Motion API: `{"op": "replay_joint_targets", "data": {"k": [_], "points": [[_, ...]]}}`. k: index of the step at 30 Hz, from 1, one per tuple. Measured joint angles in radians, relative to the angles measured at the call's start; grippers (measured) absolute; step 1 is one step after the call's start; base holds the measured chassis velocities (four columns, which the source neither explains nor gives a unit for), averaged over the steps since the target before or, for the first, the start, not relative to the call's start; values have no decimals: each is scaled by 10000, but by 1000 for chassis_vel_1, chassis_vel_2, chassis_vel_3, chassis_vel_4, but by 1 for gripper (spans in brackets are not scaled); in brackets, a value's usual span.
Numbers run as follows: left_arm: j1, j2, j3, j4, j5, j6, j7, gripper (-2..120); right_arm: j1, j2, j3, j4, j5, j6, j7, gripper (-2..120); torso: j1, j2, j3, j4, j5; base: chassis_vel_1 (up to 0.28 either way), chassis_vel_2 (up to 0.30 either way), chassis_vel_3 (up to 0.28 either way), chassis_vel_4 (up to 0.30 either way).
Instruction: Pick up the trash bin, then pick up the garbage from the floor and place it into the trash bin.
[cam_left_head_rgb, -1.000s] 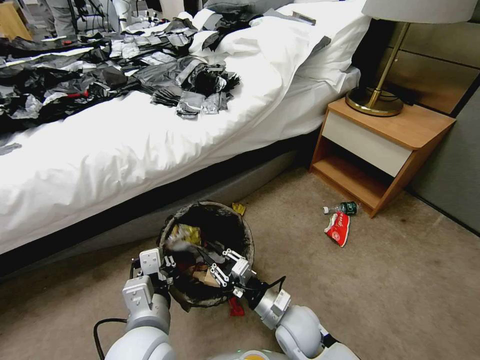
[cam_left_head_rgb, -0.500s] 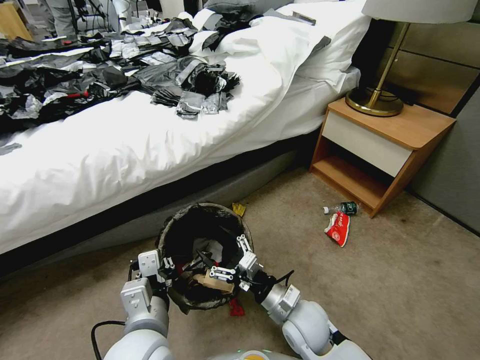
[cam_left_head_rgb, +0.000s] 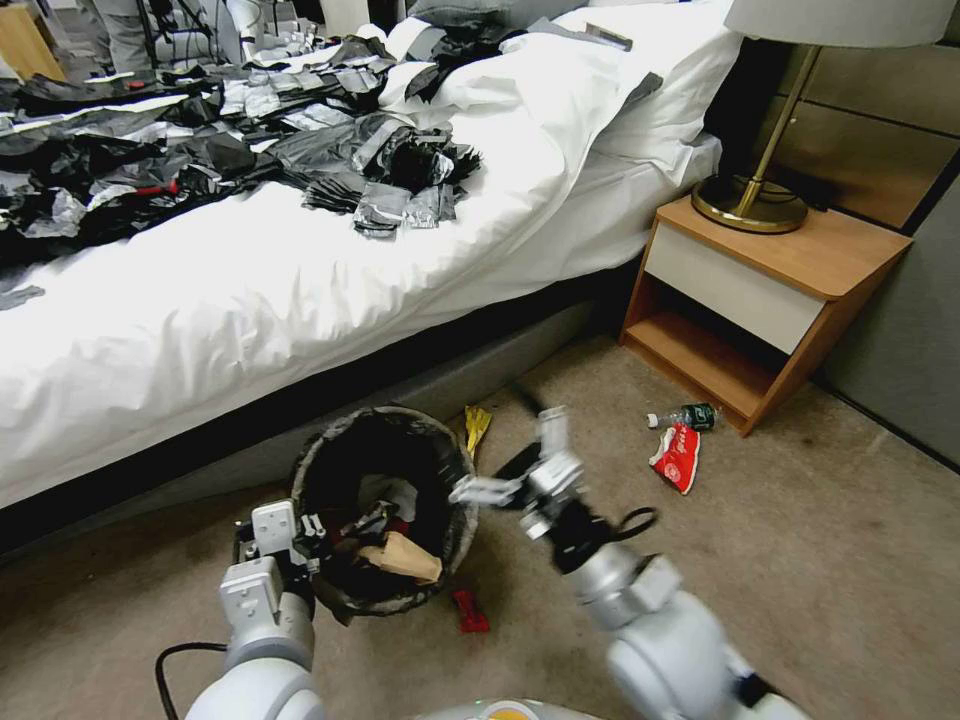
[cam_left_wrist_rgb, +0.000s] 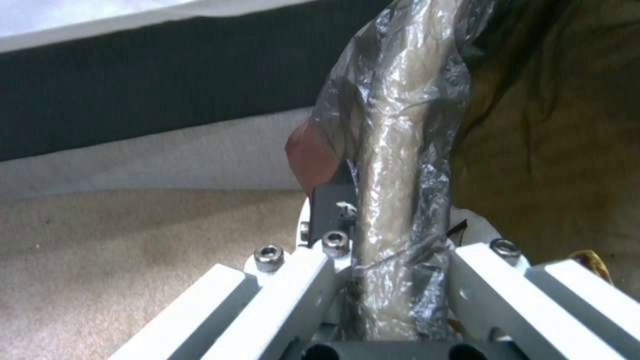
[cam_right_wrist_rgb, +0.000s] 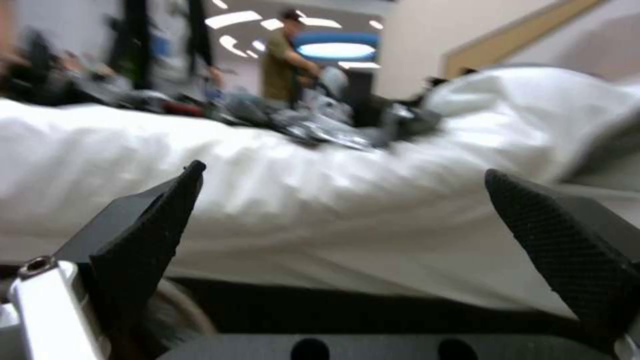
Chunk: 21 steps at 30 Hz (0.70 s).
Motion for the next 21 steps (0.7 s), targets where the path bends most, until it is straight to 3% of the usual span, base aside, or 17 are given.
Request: {"op": "replay_joint_targets", "data": {"k": [2,10,12,14,15,18,20,21], "points": [[21,189,-252,161,-131,-242,-112,0,3,-493,289,252,217,-750,856,100,0,-1,0,1,-1,0,0,0,0],[141,400,-1069,230,-708,-395,-148,0,346,-1163,513,505,1403,-2447,2146,100,0,-1,0,3,1,0,0,0,0],[115,396,-1302,227,-874,-396,-145,0,687,-1542,401,623,2769,-4159,3106,100,0,-1,1,1,0,0,0,0,0],[108,388,-1345,225,-909,-396,-141,0,792,-1623,346,653,3156,-4516,3329,100,0,0,1,1,1,0,0,0,0],[76,351,-1476,222,-1021,-396,-124,0,1149,-1825,155,669,4168,-5369,3816,100,0,-1,1,2,-1,0,0,0,0],[-41,282,-1640,231,-1131,-395,-124,0,1574,-2022,-116,546,5218,-5902,4277,100,0,-1,1,5,-1,0,0,0,0],[-210,168,-1761,275,-1267,-384,-144,0,2203,-2216,-539,301,6998,-6455,4936,100,0,-1,1,4,1,0,0,0,0],[-210,168,-1761,275,-1267,-384,-144,0,2203,-2216,-539,301,6998,-6455,4936,100,0,-1,1,4,1,0,0,0,0]]}}
